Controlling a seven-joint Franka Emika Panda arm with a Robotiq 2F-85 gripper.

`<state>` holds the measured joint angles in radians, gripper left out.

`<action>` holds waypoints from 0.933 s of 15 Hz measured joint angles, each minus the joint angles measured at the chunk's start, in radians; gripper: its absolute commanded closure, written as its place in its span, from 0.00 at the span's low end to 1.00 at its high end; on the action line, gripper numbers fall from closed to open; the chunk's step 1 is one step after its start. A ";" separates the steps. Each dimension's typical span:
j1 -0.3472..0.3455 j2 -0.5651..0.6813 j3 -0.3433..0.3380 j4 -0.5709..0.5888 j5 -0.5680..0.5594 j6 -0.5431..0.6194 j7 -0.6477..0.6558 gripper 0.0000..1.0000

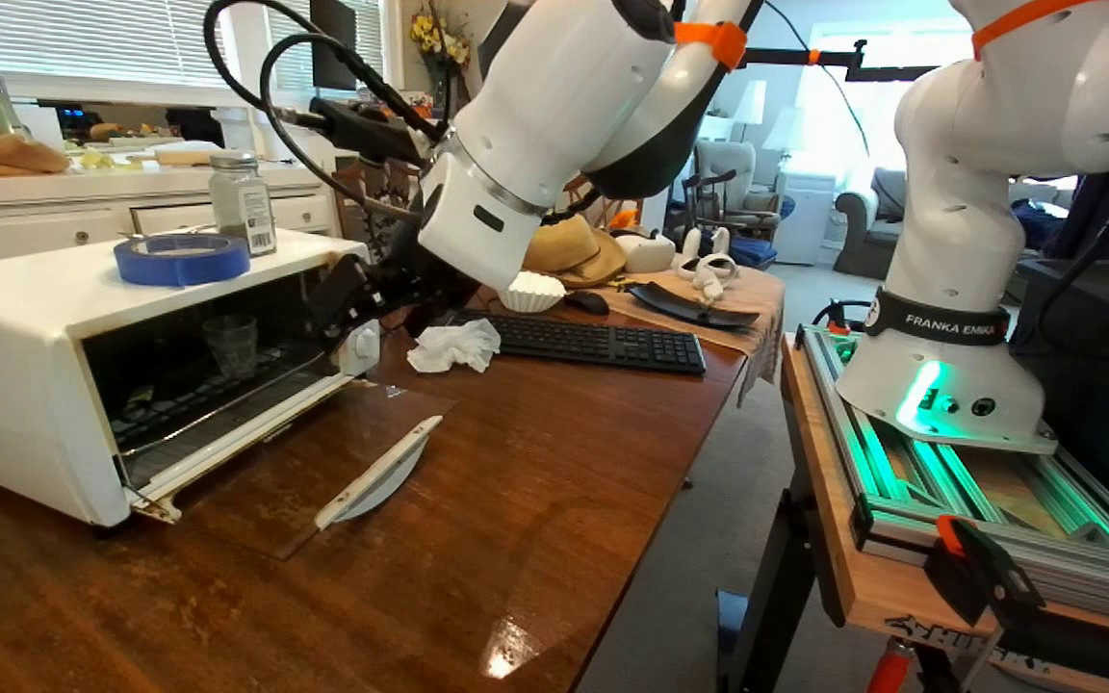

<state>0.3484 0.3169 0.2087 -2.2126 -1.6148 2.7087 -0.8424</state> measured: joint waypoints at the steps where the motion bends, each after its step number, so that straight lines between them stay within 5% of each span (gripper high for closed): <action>1: -0.001 0.001 0.000 0.001 -0.015 -0.031 -0.028 0.00; 4: 0.006 0.012 0.012 0.011 -0.147 -0.146 0.000 0.00; 7: 0.027 0.046 0.040 0.020 -0.310 -0.289 0.171 0.00; 14: 0.093 0.205 0.094 0.010 -0.418 -0.615 0.573 0.00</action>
<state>0.4419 0.5219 0.3025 -2.2027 -2.0323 2.0938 -0.2695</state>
